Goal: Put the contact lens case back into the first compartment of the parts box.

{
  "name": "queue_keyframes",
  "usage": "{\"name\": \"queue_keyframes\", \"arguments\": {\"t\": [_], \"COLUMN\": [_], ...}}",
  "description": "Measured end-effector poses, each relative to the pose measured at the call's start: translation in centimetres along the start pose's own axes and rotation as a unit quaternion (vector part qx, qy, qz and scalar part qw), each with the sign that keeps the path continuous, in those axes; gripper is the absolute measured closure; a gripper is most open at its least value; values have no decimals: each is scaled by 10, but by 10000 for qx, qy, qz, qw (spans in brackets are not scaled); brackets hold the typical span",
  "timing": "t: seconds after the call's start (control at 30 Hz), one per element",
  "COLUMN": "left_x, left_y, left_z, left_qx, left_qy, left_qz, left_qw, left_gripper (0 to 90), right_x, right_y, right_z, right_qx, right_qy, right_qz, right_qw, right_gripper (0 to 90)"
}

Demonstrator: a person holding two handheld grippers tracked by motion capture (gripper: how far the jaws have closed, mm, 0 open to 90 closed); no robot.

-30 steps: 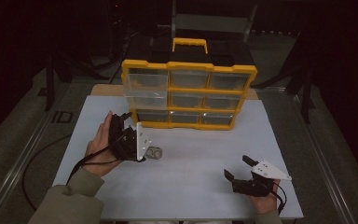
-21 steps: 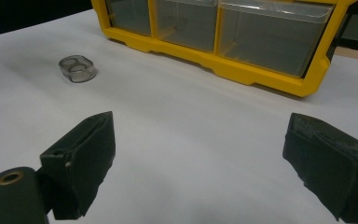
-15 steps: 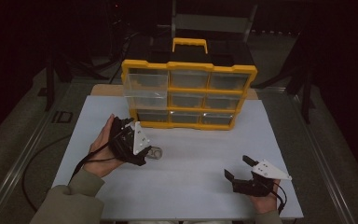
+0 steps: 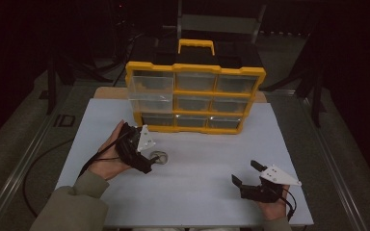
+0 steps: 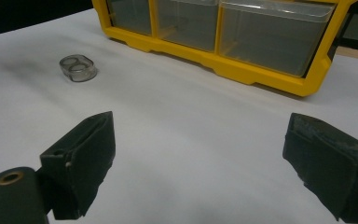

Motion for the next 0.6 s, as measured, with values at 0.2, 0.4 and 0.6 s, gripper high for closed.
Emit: {"name": "queue_keyframes", "arguments": {"t": [0.2, 0.4, 0.6], "left_x": [-5, -10, -10], "left_y": [10, 25, 36], "left_z": [1, 4, 6], "left_qx": [-33, 31, 117], "left_qy": [16, -24, -67], "left_qz": [591, 1117, 1327], "left_qw": [9982, 9937, 9911], "left_gripper": [5, 5, 34], "right_x": [0, 0, 0], "right_y": [0, 1, 1], "right_z": [0, 0, 0], "right_qx": [4, 9, 12], "right_qy": [-5, -10, -6], "right_qz": [-2, -12, -12], "right_qw": [10000, 10000, 10000], "right_gripper": [97, 97, 96]}}
Point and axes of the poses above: each handheld gripper's, and its own axes: y roughly forward along the jaws, z roughly out of its underside, x roughly to its left, the point moved 5 cm from there along y, roughly forward along the jaws, and after that the axes turned 13 degrees about y, right-handed, at the moved point
